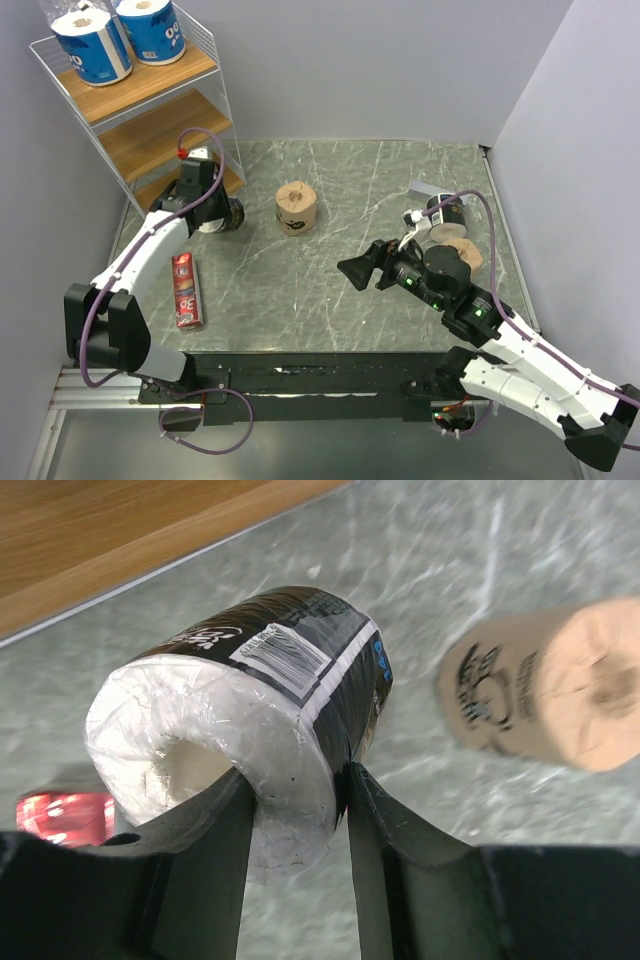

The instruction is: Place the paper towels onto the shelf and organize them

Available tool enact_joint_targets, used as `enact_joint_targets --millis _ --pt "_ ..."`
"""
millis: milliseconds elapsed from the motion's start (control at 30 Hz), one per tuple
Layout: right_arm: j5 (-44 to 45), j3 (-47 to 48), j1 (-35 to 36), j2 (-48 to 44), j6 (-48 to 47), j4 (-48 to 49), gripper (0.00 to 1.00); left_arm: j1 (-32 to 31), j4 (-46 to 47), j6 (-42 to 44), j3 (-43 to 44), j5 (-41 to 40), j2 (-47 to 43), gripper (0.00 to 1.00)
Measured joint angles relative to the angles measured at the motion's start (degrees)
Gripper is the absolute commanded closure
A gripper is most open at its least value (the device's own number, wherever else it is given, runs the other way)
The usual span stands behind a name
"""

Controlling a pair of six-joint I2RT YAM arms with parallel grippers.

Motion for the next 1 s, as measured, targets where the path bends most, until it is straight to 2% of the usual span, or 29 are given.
enact_joint_targets --millis 300,400,533,733,1000 --pt "0.7 -1.0 0.0 -1.1 0.0 -0.9 0.03 -5.2 -9.2 5.6 4.7 -5.4 7.6 0.62" --pt "1.1 -1.1 0.0 -1.7 0.0 -1.2 0.03 -6.4 -10.7 6.8 5.7 -6.7 10.5 0.58" --pt "1.6 -1.1 0.0 -2.2 0.0 -1.2 0.03 -7.6 -11.7 8.3 6.6 -7.7 12.5 0.38" --pt "1.9 -1.1 0.0 -2.6 0.0 -1.2 0.03 -9.2 -11.6 10.1 8.0 -6.8 12.6 0.27" --pt "2.0 -1.6 0.0 -3.8 0.0 -1.4 0.03 -9.7 -11.3 12.4 8.3 -3.6 12.6 0.28"
